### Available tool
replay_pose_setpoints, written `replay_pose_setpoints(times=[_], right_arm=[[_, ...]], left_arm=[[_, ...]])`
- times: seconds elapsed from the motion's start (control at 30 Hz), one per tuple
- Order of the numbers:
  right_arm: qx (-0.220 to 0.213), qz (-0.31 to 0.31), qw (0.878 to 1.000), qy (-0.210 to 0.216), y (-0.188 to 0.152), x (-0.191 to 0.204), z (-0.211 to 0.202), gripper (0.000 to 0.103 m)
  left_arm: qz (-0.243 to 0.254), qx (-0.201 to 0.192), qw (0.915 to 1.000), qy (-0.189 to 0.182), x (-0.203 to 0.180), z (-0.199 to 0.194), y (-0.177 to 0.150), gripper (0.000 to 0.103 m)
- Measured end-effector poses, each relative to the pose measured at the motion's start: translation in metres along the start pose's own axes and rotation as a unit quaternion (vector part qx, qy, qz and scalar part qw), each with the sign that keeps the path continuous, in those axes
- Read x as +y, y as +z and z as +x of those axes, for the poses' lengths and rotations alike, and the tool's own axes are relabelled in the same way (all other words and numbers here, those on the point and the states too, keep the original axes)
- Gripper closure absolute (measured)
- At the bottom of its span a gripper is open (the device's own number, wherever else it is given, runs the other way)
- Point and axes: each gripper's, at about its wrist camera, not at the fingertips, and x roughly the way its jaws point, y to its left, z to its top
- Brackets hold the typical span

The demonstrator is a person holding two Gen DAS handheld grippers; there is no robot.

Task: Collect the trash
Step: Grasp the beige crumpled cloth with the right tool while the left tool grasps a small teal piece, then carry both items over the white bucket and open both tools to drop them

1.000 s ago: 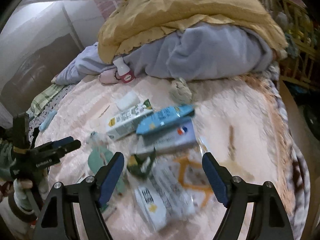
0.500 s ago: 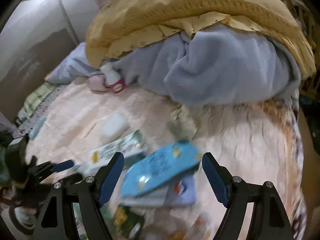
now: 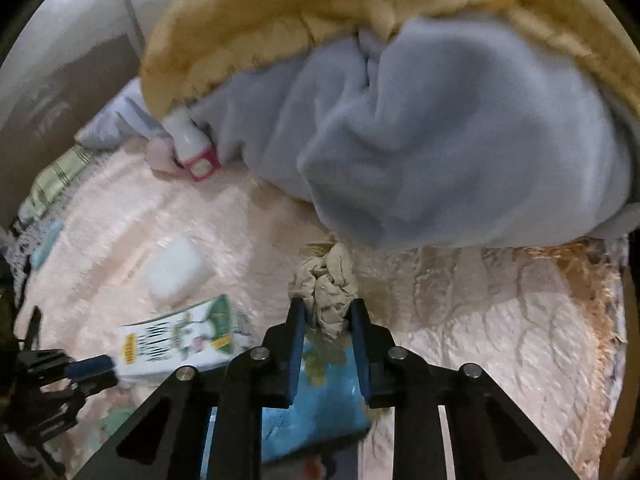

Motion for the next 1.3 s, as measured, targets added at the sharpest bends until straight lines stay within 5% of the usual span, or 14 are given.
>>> replay_pose_setpoints(times=[0.57,0.93,1.3], right_arm=[[-0.088,-0.025,0.995,0.05,-0.08,0.033,-0.147,0.082],[-0.08,0.01,0.996,0.041,-0.15,0.011,-0.189,0.082],[-0.09,0.054,0.994,-0.026,-0.204,-0.058,-0.244,0.082]], left_arm=[[-0.044,-0.054,0.9965,-0.045,-0.01,-0.074,-0.012,0.095],[0.03,-0.051,0.9931,-0.101,-0.122,-0.077,-0.02,0.095],[0.116,-0.033,0.9826,-0.141,-0.251,-0.056,-0.021,0.095]])
